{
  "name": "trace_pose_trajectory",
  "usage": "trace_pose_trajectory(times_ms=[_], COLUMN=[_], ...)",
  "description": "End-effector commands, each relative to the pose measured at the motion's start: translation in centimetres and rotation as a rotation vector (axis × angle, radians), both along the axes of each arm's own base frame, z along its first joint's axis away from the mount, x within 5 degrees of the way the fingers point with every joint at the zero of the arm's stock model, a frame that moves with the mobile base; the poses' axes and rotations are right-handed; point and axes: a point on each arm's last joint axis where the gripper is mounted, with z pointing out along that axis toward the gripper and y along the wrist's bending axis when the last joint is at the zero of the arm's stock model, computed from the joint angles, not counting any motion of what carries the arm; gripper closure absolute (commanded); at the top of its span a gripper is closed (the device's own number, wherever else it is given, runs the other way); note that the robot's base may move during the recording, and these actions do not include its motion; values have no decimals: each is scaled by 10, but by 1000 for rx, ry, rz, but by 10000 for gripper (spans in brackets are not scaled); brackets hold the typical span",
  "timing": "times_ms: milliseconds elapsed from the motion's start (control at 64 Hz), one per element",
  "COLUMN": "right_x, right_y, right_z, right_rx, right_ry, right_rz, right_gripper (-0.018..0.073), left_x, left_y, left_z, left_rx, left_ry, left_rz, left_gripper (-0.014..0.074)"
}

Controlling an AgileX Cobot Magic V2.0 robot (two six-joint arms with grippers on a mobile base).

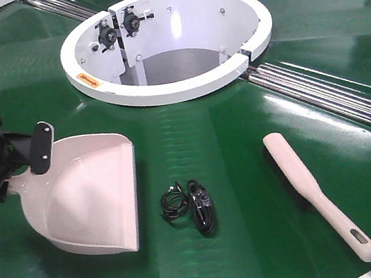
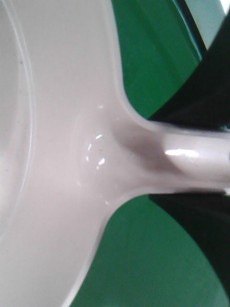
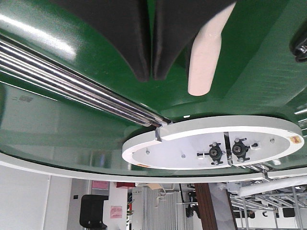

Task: Clean and inspect green conveyor with broom and dustpan
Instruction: 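Close the left gripper on the dustpan handle and hold it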

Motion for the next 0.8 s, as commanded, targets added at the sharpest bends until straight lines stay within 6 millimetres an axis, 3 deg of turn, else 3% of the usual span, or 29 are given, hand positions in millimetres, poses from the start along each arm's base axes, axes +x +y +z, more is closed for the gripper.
trace_pose_trajectory(times_ms=[0,781], right_x=[-1,-1], right_y=[0,0], right_z=[6,6], right_rx=[-9,-9], right_ry=[-84,-85], right_rz=[2,2], right_gripper=[568,568], left_x=[-4,-2], left_y=[-4,-39], left_z=[15,-9], left_rx=[17,94], left_ry=[-12,38], left_rz=[6,7], left_gripper=[604,604])
